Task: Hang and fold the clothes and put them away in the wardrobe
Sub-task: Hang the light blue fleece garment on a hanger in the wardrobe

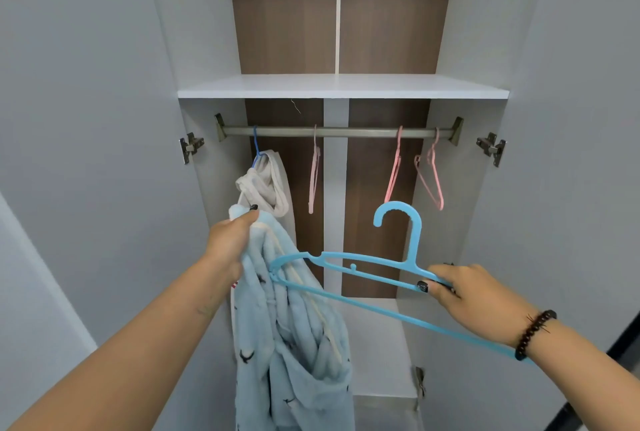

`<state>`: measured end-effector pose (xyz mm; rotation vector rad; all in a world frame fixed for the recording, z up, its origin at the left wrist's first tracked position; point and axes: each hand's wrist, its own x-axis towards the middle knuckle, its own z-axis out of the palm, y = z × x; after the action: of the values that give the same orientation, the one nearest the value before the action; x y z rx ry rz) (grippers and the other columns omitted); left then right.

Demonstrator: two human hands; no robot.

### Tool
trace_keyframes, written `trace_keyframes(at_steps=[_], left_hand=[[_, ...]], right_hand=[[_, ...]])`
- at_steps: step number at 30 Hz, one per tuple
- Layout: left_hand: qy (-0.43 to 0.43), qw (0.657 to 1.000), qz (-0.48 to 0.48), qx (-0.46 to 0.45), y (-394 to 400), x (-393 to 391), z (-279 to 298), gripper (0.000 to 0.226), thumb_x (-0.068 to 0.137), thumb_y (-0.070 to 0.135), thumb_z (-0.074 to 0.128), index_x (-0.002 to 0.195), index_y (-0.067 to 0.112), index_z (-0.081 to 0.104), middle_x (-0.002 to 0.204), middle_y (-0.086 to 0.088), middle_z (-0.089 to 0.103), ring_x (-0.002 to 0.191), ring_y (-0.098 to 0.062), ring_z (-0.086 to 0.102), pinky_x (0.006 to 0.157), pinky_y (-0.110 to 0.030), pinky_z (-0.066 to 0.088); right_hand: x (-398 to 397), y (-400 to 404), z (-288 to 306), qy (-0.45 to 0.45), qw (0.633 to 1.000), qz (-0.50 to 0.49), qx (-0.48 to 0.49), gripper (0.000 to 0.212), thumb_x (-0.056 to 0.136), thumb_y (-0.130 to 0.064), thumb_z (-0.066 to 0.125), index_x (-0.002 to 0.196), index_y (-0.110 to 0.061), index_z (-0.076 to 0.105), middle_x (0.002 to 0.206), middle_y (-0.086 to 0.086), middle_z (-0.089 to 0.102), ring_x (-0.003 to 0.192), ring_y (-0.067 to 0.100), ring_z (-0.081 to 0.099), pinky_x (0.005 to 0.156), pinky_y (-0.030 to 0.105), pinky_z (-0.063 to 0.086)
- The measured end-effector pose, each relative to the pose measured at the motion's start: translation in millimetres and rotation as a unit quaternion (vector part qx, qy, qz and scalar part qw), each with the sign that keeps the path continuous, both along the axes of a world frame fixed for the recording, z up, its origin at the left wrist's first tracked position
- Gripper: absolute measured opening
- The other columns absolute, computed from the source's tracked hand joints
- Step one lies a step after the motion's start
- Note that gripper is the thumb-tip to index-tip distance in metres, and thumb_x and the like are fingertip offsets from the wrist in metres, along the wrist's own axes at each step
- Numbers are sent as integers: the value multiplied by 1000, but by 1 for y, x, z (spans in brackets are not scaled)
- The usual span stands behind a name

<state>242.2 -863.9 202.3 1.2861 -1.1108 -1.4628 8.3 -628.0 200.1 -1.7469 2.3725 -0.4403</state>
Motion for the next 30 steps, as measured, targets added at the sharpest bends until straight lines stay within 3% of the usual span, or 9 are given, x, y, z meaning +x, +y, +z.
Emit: trace_keyframes(at_steps=[4,7,13,16,18,21,23,27,30], left_hand=[[42,997,-58,8,18,-10,8,31,84,29,71,104,5,65,93,-14,72,84,-28,70,78,-40,57],[72,992,-105,10,34,-25,16,33,83,28,73,106,5,65,96,-16,73,87,-30,71,83,-44,57],[109,986,-130,-4,52,-31,38,27,89,26,66,105,5,65,98,-19,72,92,-33,70,84,-47,57],[-27,983,-126,-127,54,-22,30,15,94,26,58,98,13,63,93,-8,69,89,-25,65,77,-34,53],[-216,927,-130,-276,50,-11,15,12,96,30,53,96,18,54,87,6,59,84,-16,57,71,-29,42],[-449,725,-91,-514,34,8,-9,30,93,45,44,85,17,50,78,5,51,74,-18,47,65,-32,38],[-491,632,-76,-594,19,18,-14,41,89,54,39,84,17,55,91,3,51,85,-20,45,76,-36,37],[-496,616,-204,-577,11,27,1,59,88,72,21,65,21,38,69,8,45,65,-12,44,67,-27,32],[-491,669,-256,-496,7,25,2,55,83,73,35,60,22,37,54,5,42,50,-11,41,50,-20,27]], right_hand=[[8,-10,-8,34,999,24,-8,27,98,-39,40,83,-20,53,73,-2,59,70,19,58,64,35,49],[25,-28,-25,42,997,63,12,24,98,-40,39,83,-25,49,73,-4,56,69,19,54,53,27,40],[40,-49,-63,-169,985,8,-28,39,92,-42,52,68,-13,63,49,-6,40,45,9,31,51,25,31],[39,-49,-64,-240,965,-18,-101,35,92,-40,55,64,-23,69,50,-4,45,41,7,29,50,25,32],[38,-51,-60,-267,953,-26,-139,34,92,-35,56,62,-25,68,50,-4,45,40,6,29,47,23,32],[38,-51,-60,-280,947,-28,-152,32,92,-34,57,64,-24,68,46,-5,43,39,6,29,47,22,33],[38,-51,-63,-291,943,-28,-156,30,92,-34,58,65,-23,69,44,-6,43,39,5,30,47,21,33],[30,-54,-66,-275,946,-22,-170,28,89,-38,59,65,-28,69,47,-3,47,44,8,35,51,26,38],[22,-56,-63,-235,958,-23,-161,30,87,-42,61,63,-27,67,53,6,57,46,9,43,53,30,43]])
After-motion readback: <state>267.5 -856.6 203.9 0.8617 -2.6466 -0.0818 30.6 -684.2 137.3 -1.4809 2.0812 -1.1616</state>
